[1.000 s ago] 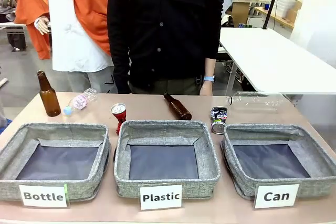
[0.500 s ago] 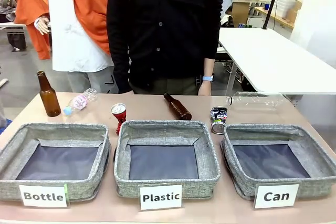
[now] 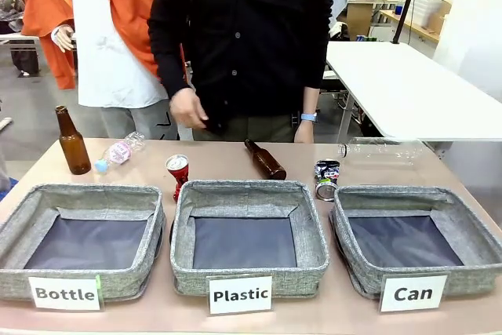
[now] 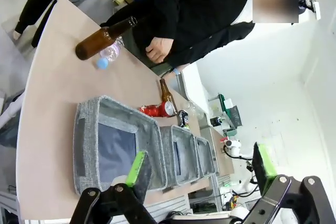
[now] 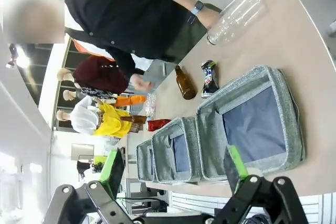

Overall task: Sort the can waste into the basket.
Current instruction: Pick up the can waste from the table and place it in the right Fabric basket.

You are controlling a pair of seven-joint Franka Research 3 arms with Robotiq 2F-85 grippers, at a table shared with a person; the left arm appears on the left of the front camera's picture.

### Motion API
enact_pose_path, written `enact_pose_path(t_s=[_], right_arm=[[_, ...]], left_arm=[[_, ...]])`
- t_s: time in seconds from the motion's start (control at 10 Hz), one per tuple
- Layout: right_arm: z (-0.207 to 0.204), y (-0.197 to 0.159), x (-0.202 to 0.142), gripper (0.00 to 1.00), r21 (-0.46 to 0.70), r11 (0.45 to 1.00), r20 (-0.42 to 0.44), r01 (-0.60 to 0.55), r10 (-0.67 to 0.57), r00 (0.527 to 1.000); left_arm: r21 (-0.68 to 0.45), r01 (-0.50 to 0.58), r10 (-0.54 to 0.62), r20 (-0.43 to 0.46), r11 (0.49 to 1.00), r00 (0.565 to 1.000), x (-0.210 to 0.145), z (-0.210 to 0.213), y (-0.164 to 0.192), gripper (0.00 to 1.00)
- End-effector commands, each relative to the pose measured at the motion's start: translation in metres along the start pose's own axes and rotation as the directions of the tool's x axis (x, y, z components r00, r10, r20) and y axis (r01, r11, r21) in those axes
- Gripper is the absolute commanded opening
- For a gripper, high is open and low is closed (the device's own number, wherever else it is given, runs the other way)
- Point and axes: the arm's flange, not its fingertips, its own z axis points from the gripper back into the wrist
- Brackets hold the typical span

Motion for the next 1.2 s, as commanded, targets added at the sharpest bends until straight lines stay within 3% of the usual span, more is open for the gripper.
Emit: enact_pose_path(t_s=[0.0,0.2,0.5,0.8,1.0,1.1], right_arm=[[0.006,-0.003,0.003,1.0,0.018,1.0,0.012,-0.025,0.024,1.0],[0.001,0.0,0.0,1.0,0.0,1.0,0.002,-0.001,0.001,1.0],[-0.098,0.084,0.006,1.0,-0.239,0.949,-0.243,-0.206,0.147,0.959],[-0.228,0.129,-0.017,1.0,-0.446,0.792,-0.473,-0.417,0.187,0.861],[-0.299,0.144,-0.047,1.0,-0.519,0.639,-0.536,-0.567,0.274,0.799],[-0.307,0.147,-0.058,1.0,-0.529,0.601,-0.522,-0.599,0.326,0.788]], left_arm=[[-0.013,0.024,-0.023,0.013,1.0,1.0,0.002,0.003,0.0,1.0],[-0.013,0.024,-0.023,0.013,1.0,1.0,0.002,0.003,0.0,1.0],[-0.013,0.024,-0.023,0.013,1.0,1.0,0.002,0.003,0.0,1.0],[-0.013,0.024,-0.023,0.013,1.0,1.0,0.002,0.003,0.0,1.0],[-0.013,0.024,-0.023,0.013,1.0,1.0,0.002,0.003,0.0,1.0],[-0.013,0.024,-0.023,0.013,1.0,1.0,0.002,0.003,0.0,1.0]])
